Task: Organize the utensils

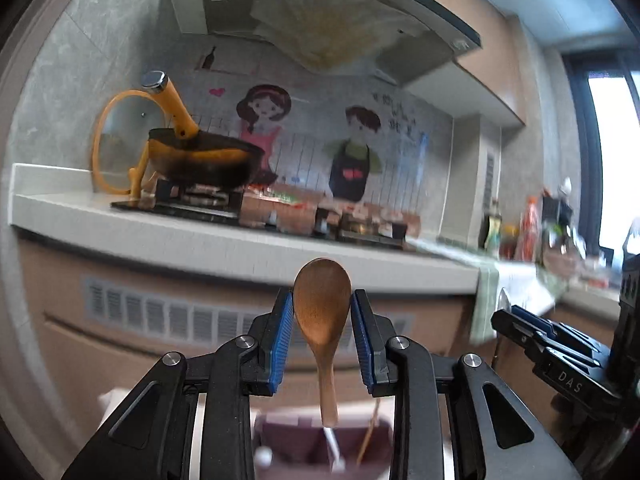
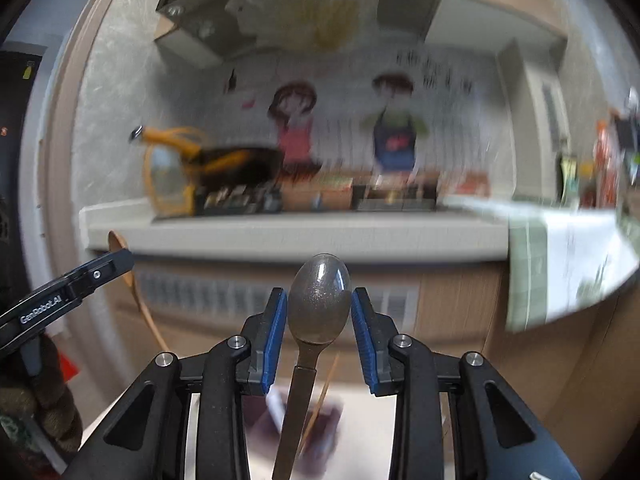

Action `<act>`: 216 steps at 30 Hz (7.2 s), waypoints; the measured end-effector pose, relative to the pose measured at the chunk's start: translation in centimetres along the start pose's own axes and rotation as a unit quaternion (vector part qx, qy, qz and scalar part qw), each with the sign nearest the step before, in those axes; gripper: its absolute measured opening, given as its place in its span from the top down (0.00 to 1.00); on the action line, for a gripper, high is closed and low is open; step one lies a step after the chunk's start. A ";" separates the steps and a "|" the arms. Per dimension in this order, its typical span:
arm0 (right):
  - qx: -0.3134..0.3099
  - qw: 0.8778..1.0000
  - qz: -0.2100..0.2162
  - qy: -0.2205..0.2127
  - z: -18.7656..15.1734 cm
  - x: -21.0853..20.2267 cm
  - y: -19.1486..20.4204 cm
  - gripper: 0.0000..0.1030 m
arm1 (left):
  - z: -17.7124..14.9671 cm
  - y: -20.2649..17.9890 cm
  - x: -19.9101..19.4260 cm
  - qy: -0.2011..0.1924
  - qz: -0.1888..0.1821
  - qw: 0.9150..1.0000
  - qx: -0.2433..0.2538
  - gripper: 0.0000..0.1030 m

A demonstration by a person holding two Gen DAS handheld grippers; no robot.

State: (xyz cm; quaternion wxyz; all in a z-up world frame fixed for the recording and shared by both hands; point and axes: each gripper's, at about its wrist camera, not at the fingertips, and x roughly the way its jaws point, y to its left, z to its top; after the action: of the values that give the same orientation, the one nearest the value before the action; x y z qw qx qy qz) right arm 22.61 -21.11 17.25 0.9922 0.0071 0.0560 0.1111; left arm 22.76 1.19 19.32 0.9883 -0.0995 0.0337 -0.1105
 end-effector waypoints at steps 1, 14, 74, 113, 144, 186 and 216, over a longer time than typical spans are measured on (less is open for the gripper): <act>0.001 1.000 -0.006 -0.009 0.6 1.0 0.1 0.70 | 0.0 0.7 1.3 0.005 0.007 1.000 -0.012 0.71; 0.008 0.998 -0.029 0.064 -6.3 10.3 2.6 0.70 | -8.8 5.0 9.3 0.112 0.016 0.993 -0.043 0.71; -0.113 0.935 0.144 0.303 -24.0 -4.8 0.2 0.75 | -24.4 4.3 -4.0 0.372 0.053 0.925 -0.060 0.55; 0.039 0.980 0.037 0.191 -17.3 -5.7 -8.5 0.75 | -27.8 -5.0 2.3 0.437 0.044 0.898 0.019 0.62; -0.014 0.993 0.081 0.089 -4.9 -7.4 -3.7 0.75 | -4.6 -1.6 -5.3 0.069 -0.046 0.996 -0.045 0.94; 0.037 0.956 0.090 0.275 -9.2 11.2 -1.0 0.72 | -13.0 6.2 6.9 0.105 0.019 0.988 -0.109 0.65; 0.009 0.985 0.068 0.158 -19.2 -12.5 2.5 0.69 | -18.5 -4.5 -14.9 0.212 0.133 0.966 0.065 0.65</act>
State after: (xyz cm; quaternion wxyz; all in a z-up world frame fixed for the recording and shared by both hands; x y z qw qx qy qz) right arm 7.83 -21.41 -0.39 0.9610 0.0017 0.2122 0.1775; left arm 5.64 -3.22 2.83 0.9688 -0.0041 0.2477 0.0015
